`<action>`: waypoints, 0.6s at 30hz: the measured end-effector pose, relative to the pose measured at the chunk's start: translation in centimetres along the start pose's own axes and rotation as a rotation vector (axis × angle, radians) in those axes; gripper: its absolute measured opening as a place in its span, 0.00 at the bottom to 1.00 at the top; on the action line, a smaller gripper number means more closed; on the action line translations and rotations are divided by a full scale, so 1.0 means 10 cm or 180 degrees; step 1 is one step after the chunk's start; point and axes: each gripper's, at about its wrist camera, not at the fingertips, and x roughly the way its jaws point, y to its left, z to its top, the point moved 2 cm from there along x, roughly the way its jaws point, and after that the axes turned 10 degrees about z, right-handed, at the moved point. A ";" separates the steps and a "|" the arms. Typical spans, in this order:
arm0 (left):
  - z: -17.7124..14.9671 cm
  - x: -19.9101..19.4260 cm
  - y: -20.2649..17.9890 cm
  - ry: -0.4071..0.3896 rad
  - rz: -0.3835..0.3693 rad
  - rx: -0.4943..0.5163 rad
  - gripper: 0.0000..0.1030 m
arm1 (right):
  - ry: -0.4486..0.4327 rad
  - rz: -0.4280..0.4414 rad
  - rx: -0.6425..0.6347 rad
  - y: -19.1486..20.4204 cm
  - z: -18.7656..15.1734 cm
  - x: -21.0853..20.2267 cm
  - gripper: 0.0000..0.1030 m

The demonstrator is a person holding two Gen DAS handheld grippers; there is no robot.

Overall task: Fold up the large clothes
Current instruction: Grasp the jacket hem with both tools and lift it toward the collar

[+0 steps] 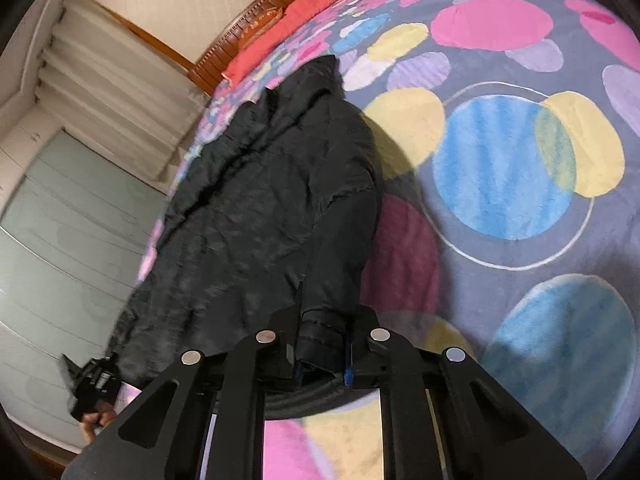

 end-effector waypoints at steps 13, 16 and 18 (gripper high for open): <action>0.50 -0.04 -0.38 -0.0069 -0.0481 -0.0036 0.12 | -0.0053 0.0728 0.0094 0.42 0.36 0.08 0.12; 0.67 0.00 -0.50 -0.0082 -0.0546 -0.0008 0.12 | -0.0091 0.0885 0.0117 0.51 0.55 0.12 0.12; 0.80 0.03 -0.60 -0.0096 -0.0583 0.0010 0.12 | -0.0154 0.1000 0.0137 0.59 0.73 0.14 0.12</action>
